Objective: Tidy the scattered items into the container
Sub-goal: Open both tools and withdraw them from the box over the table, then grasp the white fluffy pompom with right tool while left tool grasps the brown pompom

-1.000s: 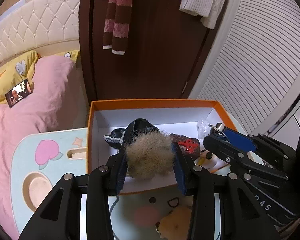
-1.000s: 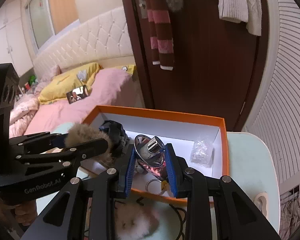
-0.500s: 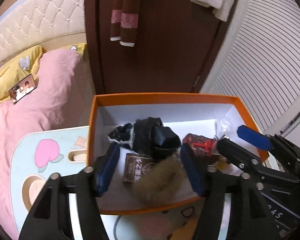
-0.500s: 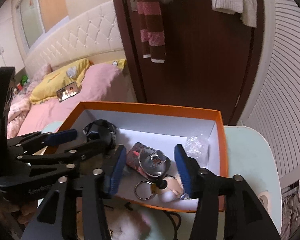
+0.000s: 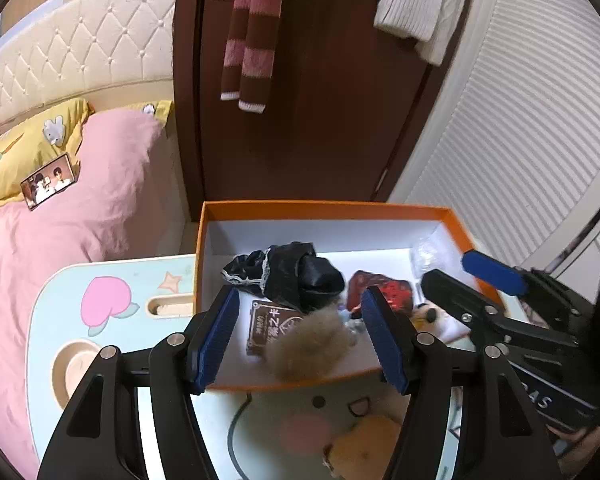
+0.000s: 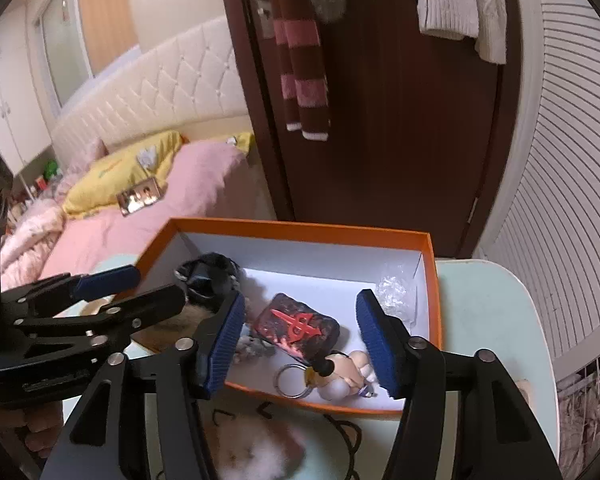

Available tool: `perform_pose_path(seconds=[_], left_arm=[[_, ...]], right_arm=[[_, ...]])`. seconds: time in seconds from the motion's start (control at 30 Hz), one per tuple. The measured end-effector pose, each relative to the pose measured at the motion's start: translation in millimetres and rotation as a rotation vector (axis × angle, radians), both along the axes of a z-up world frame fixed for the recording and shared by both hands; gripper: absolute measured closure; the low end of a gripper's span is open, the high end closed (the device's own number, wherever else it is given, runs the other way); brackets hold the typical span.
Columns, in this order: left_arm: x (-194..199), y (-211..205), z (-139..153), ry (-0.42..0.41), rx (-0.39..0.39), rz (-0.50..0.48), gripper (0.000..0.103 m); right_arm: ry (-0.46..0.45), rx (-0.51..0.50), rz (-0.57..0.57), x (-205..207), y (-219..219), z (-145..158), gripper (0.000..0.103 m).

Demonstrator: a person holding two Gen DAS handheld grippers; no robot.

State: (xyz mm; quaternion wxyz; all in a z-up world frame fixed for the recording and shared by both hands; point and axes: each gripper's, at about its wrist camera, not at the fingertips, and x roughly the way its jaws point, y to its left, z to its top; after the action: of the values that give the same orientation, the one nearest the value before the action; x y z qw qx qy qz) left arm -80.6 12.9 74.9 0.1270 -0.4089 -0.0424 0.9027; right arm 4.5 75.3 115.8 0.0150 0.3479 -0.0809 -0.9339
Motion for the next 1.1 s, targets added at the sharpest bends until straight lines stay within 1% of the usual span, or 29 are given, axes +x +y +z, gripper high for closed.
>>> perform_pose_path(seconds=[0.07, 0.13, 0.17, 0.27, 0.4, 0.53, 0.63, 0.7, 0.73, 0.8, 0.83, 0.87, 0.9, 0.93, 0.97, 1.1], left_arm=[[11.0, -3.9, 5.9, 0.022, 0.004, 0.006, 0.039], [25.0, -9.3, 10.1, 0.037, 0.008, 0.011, 0.039], [31.6, -11.2, 10.9, 0.040, 0.008, 0.008, 0.039], [53.7, -15.0, 7.1, 0.038, -0.007, 0.007, 0.039], [78.2, -15.8, -14.7, -0.019, -0.038, 0.015, 0.039], [94.2, -19.8, -38.0, -0.066, -0.080, 0.047, 0.039], [100.0, -26.9, -51.8, -0.110, -0.074, 0.064, 0.039], [100.6, -29.7, -59.1, -0.126, -0.105, 0.081, 0.039], [99.9, -30.1, -63.0, -0.132, -0.133, 0.087, 0.039], [100.5, -28.6, -66.9, -0.110, -0.195, 0.108, 0.034], [101.6, -27.5, -69.2, -0.104, -0.210, 0.114, 0.024], [101.9, -27.6, -71.0, -0.100, -0.213, 0.117, 0.015], [102.1, -28.0, -73.1, -0.096, -0.202, 0.120, 0.013], [102.7, -27.2, -74.6, -0.086, -0.203, 0.124, 0.009], [103.1, -26.5, -76.2, -0.085, -0.202, 0.122, 0.000], [102.8, -25.4, -77.6, -0.088, -0.199, 0.113, 0.000]], right_arm=[[0.046, -0.023, -0.008, 11.0, 1.8, 6.0, 0.027], [0.100, -0.058, -0.002, 24.3, 3.6, 11.7, 0.020], [0.110, -0.064, -0.001, 28.1, 3.7, 13.3, 0.018], [0.120, -0.064, 0.009, 46.2, 1.8, 14.1, 0.016], [0.081, -0.038, 0.000, 66.4, -1.2, 5.1, 0.015], [0.000, 0.006, -0.018, 83.8, -4.1, -17.0, 0.015], [-0.082, 0.057, -0.061, 88.7, -3.7, -36.5, 0.015], [-0.119, 0.063, -0.075, 89.0, -0.5, -45.6, 0.015], [-0.142, 0.068, -0.083, 88.0, 0.4, -50.9, 0.015], [-0.180, 0.089, -0.107, 85.7, 1.9, -59.2, 0.015], [-0.191, 0.093, -0.115, 84.7, 2.6, -61.6, 0.015], [-0.211, 0.096, -0.122, 83.5, 3.2, -65.8, 0.015], [-0.230, 0.100, -0.128, 82.8, 3.4, -69.4, 0.014], [-0.230, 0.121, -0.133, 83.2, 1.5, -70.3, 0.006], [-0.241, 0.118, -0.130, 83.2, 1.4, -71.2, 0.001], [-0.246, 0.113, -0.123, 82.0, 2.4, -71.7, 0.000]])
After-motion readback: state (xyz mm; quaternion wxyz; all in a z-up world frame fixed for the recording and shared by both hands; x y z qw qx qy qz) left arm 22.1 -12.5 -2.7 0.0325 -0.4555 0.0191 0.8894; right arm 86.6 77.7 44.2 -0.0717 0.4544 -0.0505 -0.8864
